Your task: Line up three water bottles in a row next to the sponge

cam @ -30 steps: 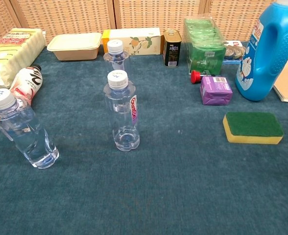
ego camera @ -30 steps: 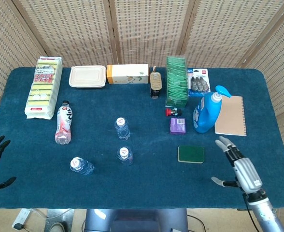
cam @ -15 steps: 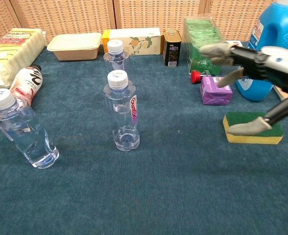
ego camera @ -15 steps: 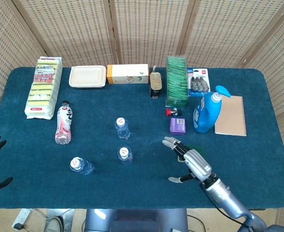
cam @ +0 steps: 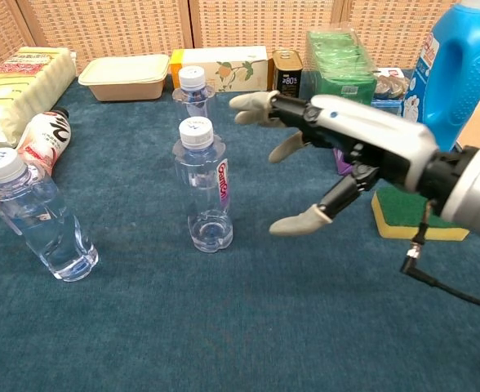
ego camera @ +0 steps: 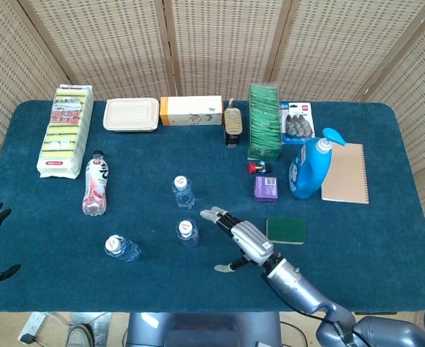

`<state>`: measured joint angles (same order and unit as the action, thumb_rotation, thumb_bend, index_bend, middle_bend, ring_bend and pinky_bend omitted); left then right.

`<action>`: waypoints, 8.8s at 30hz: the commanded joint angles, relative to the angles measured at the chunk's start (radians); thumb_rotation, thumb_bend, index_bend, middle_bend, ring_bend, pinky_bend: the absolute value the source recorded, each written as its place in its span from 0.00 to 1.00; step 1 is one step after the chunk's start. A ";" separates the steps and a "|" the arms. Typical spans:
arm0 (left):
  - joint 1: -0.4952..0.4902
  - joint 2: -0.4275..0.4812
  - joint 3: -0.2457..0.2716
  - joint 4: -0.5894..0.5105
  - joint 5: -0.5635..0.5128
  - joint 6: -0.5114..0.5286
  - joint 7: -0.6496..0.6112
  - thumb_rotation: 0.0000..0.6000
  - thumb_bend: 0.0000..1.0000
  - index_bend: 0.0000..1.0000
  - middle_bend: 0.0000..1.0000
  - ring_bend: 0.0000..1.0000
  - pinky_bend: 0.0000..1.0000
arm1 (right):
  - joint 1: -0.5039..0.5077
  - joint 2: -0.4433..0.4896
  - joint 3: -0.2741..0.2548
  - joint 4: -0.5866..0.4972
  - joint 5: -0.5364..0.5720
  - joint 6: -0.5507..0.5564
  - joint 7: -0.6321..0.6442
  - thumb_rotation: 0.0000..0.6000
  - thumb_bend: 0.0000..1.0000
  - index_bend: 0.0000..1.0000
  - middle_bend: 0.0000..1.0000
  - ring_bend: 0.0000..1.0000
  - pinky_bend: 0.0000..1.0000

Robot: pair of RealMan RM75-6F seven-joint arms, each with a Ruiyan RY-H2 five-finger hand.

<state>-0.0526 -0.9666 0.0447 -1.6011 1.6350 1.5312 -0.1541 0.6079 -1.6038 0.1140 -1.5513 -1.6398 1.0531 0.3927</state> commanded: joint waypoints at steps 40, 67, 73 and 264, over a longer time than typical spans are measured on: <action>-0.003 0.020 -0.004 0.008 -0.025 -0.023 -0.077 1.00 0.03 0.00 0.00 0.00 0.07 | 0.098 -0.256 0.080 0.227 0.207 -0.033 -0.016 1.00 0.27 0.49 0.58 0.53 0.70; 0.003 0.018 0.014 0.015 0.013 -0.008 -0.096 1.00 0.03 0.00 0.00 0.00 0.07 | -0.012 -0.018 0.041 0.254 0.223 0.020 0.054 1.00 0.28 0.50 0.61 0.54 0.69; -0.008 0.016 0.015 0.007 0.010 -0.031 -0.075 1.00 0.03 0.00 0.00 0.00 0.07 | -0.026 0.001 0.034 0.258 0.214 0.033 0.074 1.00 0.28 0.50 0.61 0.54 0.69; -0.805 -1.018 -0.245 0.492 -0.138 -0.477 -0.390 1.00 0.21 0.00 0.00 0.00 0.21 | -0.509 0.475 -0.081 0.057 0.003 0.578 0.123 1.00 0.00 0.07 0.00 0.00 0.14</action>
<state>-0.8654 -1.9979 -0.2067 -1.0936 1.4855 1.0364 -0.5386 0.1053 -1.1230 0.0219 -1.4994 -1.6584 1.6286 0.5730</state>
